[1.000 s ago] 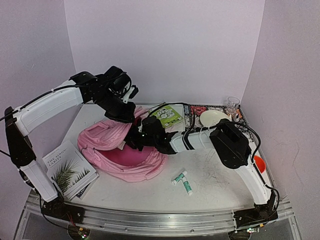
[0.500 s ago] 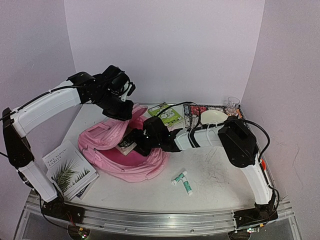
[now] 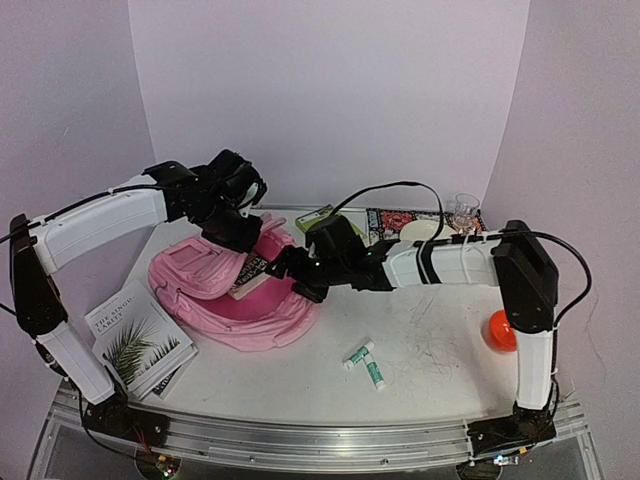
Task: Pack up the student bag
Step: Put down the student bag in the second largest pocket.
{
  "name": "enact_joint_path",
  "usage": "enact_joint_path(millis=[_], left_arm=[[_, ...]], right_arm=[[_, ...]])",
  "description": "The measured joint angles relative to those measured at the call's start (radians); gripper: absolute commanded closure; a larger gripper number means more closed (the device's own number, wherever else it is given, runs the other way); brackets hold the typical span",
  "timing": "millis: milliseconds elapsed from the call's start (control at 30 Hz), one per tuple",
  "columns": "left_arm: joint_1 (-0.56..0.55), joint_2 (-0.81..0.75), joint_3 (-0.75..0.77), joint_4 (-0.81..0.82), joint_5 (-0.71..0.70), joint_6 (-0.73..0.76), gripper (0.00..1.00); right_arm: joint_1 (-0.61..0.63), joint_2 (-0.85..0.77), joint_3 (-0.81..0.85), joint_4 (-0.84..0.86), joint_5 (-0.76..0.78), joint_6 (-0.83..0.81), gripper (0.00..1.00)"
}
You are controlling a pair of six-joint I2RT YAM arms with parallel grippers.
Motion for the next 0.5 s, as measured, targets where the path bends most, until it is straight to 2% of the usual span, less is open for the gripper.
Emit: enact_joint_path(millis=[167,400,433,500], left_arm=[[0.012,-0.003,-0.060,0.020,-0.004,0.042,1.00],[0.013,-0.027,-0.133,0.046,0.023,0.079,1.00],[0.013,-0.030,-0.142,0.050,0.029,0.081,0.98],[0.013,-0.031,-0.155,0.054,0.039,0.081,0.87]], right_arm=[[-0.072,-0.116,-0.112,0.041,0.009,-0.030,0.19],[-0.204,-0.138,-0.181,0.078,0.038,-0.060,0.20],[-0.225,-0.136,-0.181,0.081,0.042,-0.066,0.20],[-0.255,-0.130,-0.179,0.088,0.048,-0.083,0.21]])
